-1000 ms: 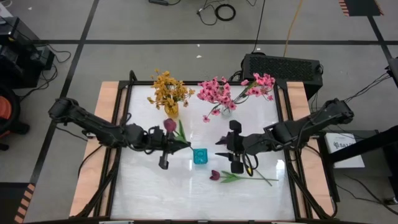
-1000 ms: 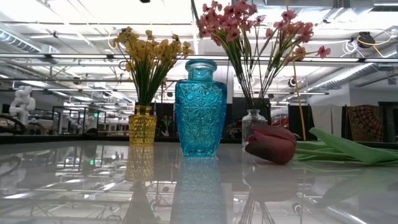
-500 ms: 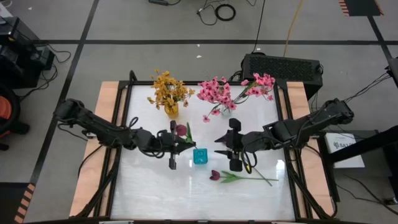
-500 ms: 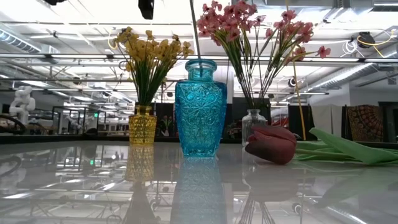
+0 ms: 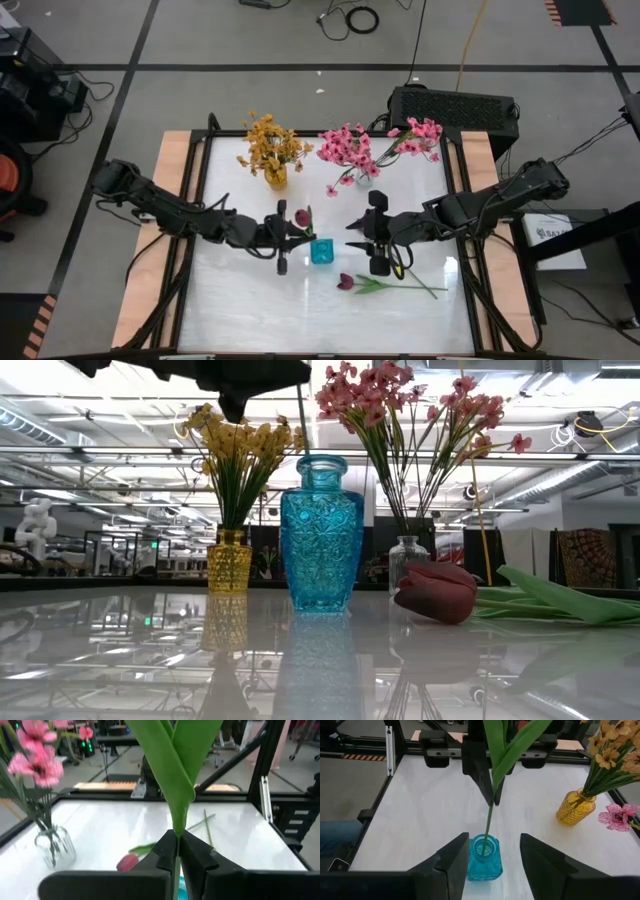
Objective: Sort flowers into vase by color
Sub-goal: Put the top left dark red flower into the blue vase, then put the top dark red flower into the blue vase
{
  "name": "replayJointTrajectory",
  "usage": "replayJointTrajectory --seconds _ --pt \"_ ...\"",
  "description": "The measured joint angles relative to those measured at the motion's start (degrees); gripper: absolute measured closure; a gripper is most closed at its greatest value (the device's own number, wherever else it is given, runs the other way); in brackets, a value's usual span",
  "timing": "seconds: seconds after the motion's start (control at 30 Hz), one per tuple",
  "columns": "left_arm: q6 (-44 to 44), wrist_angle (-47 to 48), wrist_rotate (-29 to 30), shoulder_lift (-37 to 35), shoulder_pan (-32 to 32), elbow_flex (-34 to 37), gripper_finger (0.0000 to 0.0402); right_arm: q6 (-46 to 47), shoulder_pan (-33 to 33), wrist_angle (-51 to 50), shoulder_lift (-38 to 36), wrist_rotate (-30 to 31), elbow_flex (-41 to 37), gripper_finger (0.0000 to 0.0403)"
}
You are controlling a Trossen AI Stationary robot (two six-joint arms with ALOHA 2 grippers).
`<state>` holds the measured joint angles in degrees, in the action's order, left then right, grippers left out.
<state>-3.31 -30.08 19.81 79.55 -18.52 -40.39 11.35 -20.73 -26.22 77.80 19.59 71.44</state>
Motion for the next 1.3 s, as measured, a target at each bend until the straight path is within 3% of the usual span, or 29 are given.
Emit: replayJointTrajectory --seconds 0.33,0.53,0.67,0.93,1.07,1.3 --pt "-1.0 6.5 0.0 -1.9 0.0 0.0 0.0365 3.9 -0.1 -3.3 0.0 0.0 0.0 0.0234" --pt "-2.4 12.7 0.2 -5.2 0.0 -0.1 0.0289 9.6 -2.2 -8.7 0.0 0.4 0.0 0.0234" --pt "-2.9 15.1 0.2 -6.1 -0.3 -0.1 0.0241 12.2 -4.7 -10.1 0.0 3.7 0.0 0.0234" --pt "-5.4 25.3 0.2 -8.3 -1.7 -0.1 0.0196 19.3 -9.9 -14.7 2.0 9.7 -0.1 0.0234" --pt "-7.2 30.7 -0.1 -10.5 -3.1 -0.1 0.0187 23.7 -12.1 -15.1 4.2 11.0 -3.4 0.0234" --pt "-11.2 41.9 -1.7 -15.4 -6.2 -0.1 0.0187 39.2 -13.8 -14.9 7.3 8.3 -14.2 0.0234"
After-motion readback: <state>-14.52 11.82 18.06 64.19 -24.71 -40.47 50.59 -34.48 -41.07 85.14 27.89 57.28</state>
